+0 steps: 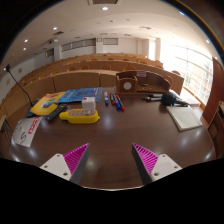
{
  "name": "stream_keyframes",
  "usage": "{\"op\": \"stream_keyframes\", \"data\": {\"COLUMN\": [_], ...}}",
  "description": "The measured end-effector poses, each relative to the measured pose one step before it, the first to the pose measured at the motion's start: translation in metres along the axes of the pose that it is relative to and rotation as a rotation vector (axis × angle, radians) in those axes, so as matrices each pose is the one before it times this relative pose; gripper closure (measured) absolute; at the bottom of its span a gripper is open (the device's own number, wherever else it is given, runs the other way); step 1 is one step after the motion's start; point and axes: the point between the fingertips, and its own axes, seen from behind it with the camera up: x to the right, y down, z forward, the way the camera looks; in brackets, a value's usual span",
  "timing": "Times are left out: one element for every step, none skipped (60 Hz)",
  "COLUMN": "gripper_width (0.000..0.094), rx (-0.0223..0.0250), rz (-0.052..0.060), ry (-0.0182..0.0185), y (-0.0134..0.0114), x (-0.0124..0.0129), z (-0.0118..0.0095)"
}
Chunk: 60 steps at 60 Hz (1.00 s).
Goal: Unplug charger
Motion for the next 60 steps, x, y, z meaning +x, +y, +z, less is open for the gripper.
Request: {"op": "stream_keyframes", "data": {"gripper_width": [0.0082,0.0083,0.0082,0.0082,0.0082,0.0083,0.0084,0.0084,0.0083,0.0083,0.0082,0.0084,0.0084,0.0083,0.0083,0.0084,0.0084,0.0082,0.0085,0.0085,0.009,0.0095,0.0103,0.011,0.0119,0.013,0.0155,0.0199,0.0256,0.0317,0.0384,0.0448,0.0523,0.054,0.0541,0.0545,0.055,0.0556,0.0566,0.0578,0.0588,0.0599,0.0613,0.0626,0.0637,0.065,0.066,0.0668,0.0672,0.0673,0.0673,0.0678,0.0678,0.0679,0.0679,0.0679,0.0679,0.0679,0.0679,0.068], "rx": [0.00576,0.00725,0.00822,0.00932,0.01065,0.01042,0.00927,0.00839,0.00854,0.00988,0.01,0.00869,0.00672,0.0059,0.00556,0.00429,0.00359,0.00331,0.00301,0.00356,0.00406,0.00498,0.00619,0.00668,0.00585,0.00583,0.0052,0.00252,-0.00111,-0.0034,0.0001,0.0034,0.00473,0.00421,0.00706,0.00319,0.00009,0.00304,0.00185,0.00164,0.00034,0.00067,0.00016,-0.00043,-0.00141,-0.00174,-0.00173,-0.0004,-0.00105,-0.00062,-0.0021,-0.0026,-0.00301,-0.00153,-0.0001,-0.00126,0.00021,0.00059,0.00268,0.00017], "rz": [-0.0005,-0.0002,-0.0006,-0.0012,-0.0012,-0.0021,-0.0025,-0.0036,-0.0037,-0.003,-0.0029,-0.0033,-0.0026,-0.0016,0.0004,0.0015,0.0015,0.0016,0.0019,0.0021,0.0025,0.0025,-0.0003,-0.0013,-0.0016,-0.0016,-0.0017,-0.0027,-0.0043,-0.0032,0.0007,0.0016,0.0026,0.0037,0.0068,0.0016,-0.0003,-0.0005,0.0002,0.0009,-0.0018,-0.0025,-0.0051,-0.005,-0.0015,0.002,0.0046,0.0039,0.0014,-0.0024,-0.0047,-0.0034,-0.0001,0.0046,0.0069,0.0011,-0.0006,0.0,-0.0001,-0.0009], "ry": [-0.01138,-0.01002,-0.00833,-0.0069,-0.0054,-0.00394,-0.00202,-0.00041,0.00074,0.00111,0.00213,0.00322,0.00387,0.00462,0.00503,0.00428,0.00317,0.00161,0.00076,0.00125,0.00211,0.00128,0.00068,0.0002,0.00196,0.00453,0.00476,0.00421,-0.00019,0.00197,0.00442,0.00596,0.0046,-0.00012,0.00034,0.00303,0.00258,0.0023,0.00183,0.00164,-0.00008,-0.00004,-0.00192,-0.00217,-0.00248,-0.00282,-0.00213,-0.00084,0.00138,0.00246,0.00301,0.00223,0.0003,-0.00215,-0.00377,-0.00442,-0.00426,-0.00313,-0.00273,-0.0017], "y": [-0.0031,-0.00352,-0.004,-0.00468,-0.00488,-0.0051,-0.00471,-0.00476,-0.00511,-0.00539,-0.00521,-0.00457,-0.00412,-0.00405,-0.00387,-0.00362,-0.00321,-0.00316,-0.00282,-0.00283,-0.00272,-0.00307,-0.00307,-0.00272,-0.00216,-0.00204,-0.00157,-0.00075,0.00077,0.00014,-0.00016,-0.00061,-0.00069,-0.00034,-0.00134,-0.00027,0.00046,-0.00022,0.00018,0.00022,0.00005,0.00012,-0.0001,-0.00004,-0.00008,-0.00017,-0.00033,-0.00054,-0.00031,-0.00039,0.00003,-0.00003,-0.00004,0.00011,0.0001,0.00055,-0.00006,-0.00038,-0.00068,-0.00016], "x": [-0.00903,-0.00837,-0.00763,-0.00713,-0.00625,-0.00513,-0.00477,-0.00443,-0.00372,-0.00324,-0.00276,-0.00252,-0.00212,-0.00138,-0.00148,-0.00121,-0.00156,-0.00129,-0.00134,-0.00121,-0.00081,0.00001,-0.00096,-0.00103,-0.00045,0.00033,0.00051,0.00017,0.00319,-0.00188,-0.00159,0.00033,0.00055,-0.0009,-0.00028,0.00029,0.00022,0.00011,-0.00002,0.00006,0.00035,-0.00003,-0.00029,-0.00032,-0.00016,-0.00036,-0.00019,-0.00006,0.00019,0.00009,0.00013,0.00011,-0.0001,-0.00035,-0.00042,0.00018,-0.00003,-0.00005,0.00002,-0.00017], "z": [0.00689,0.00657,0.00661,0.00694,0.00686,0.00711,0.00755,0.00723,0.00753,0.00762,0.00751,0.00758,0.00769,0.00772,0.00751,0.00757,0.00761,0.00727,0.00685,0.00677,0.00623,0.00675,0.00588,0.00527,0.00496,0.00434,0.00441,0.00403,0.00496,0.00253,0.00332,0.00191,0.00166,0.0009,0.0002,-0.00011,-0.00051,-0.00044,-0.00049,-0.00043,-0.00049,0.0002,0.00028,0.00021,0.00034,0.00027,0.00014,0.00009,0.00005,0.00002,-0.00013,-0.00024,-0.00035,0.00002,-0.00003,-0.00124,-0.00041,-0.00097,-0.0011,-0.00079]}}
